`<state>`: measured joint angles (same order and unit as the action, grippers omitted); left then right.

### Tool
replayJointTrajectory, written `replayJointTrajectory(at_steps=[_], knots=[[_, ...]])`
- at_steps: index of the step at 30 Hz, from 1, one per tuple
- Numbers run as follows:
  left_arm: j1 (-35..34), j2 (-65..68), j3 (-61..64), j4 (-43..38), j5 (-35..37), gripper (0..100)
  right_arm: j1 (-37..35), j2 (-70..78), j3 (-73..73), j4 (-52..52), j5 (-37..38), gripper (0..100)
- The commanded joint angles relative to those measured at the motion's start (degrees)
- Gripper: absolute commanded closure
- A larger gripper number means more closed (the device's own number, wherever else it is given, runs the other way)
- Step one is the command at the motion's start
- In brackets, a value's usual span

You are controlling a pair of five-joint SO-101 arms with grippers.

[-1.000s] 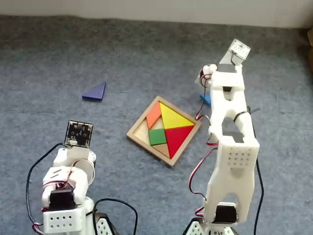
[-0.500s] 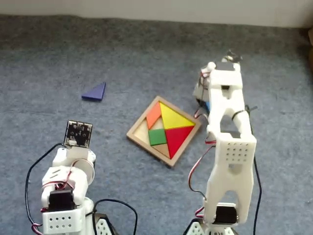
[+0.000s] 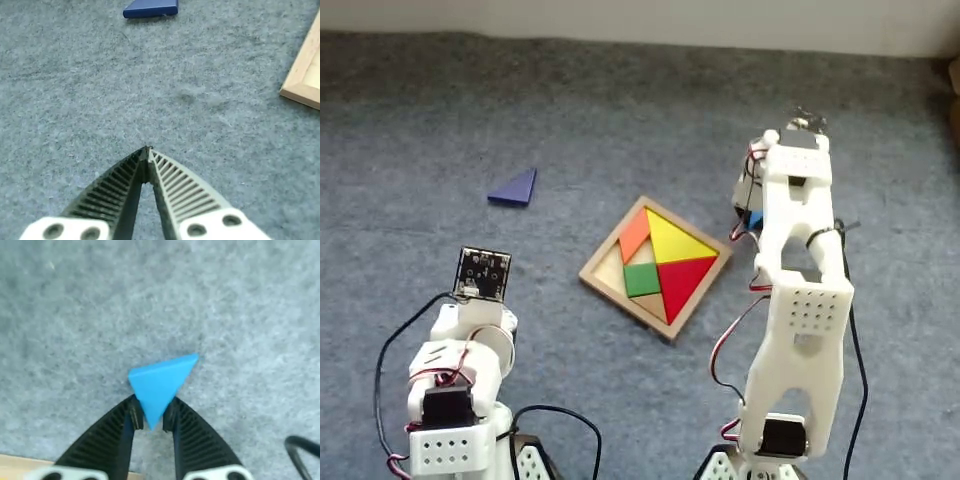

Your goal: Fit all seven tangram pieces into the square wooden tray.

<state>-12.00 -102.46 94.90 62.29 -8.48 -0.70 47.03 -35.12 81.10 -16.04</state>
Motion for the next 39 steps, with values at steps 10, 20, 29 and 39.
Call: replayJointTrajectory(at_steps=[10, 20, 29, 39], knots=[[-0.8, -1.7, -0.5, -1.0, -0.5, 99, 0.3, -9.1, -3.7, 12.4, 9.7, 98.8], [-0.8, -1.7, -0.5, -1.0, -0.5, 99, -2.1, -9.7, -3.4, 3.8, 0.1, 73.8], [-0.8, -1.7, -0.5, -1.0, -0.5, 99, -2.8, -9.6, -3.4, -6.3, -2.5, 73.8], [-0.8, -1.7, -0.5, -0.9, -0.6, 99, -3.2, -6.5, -3.6, -6.6, -2.5, 73.8]])
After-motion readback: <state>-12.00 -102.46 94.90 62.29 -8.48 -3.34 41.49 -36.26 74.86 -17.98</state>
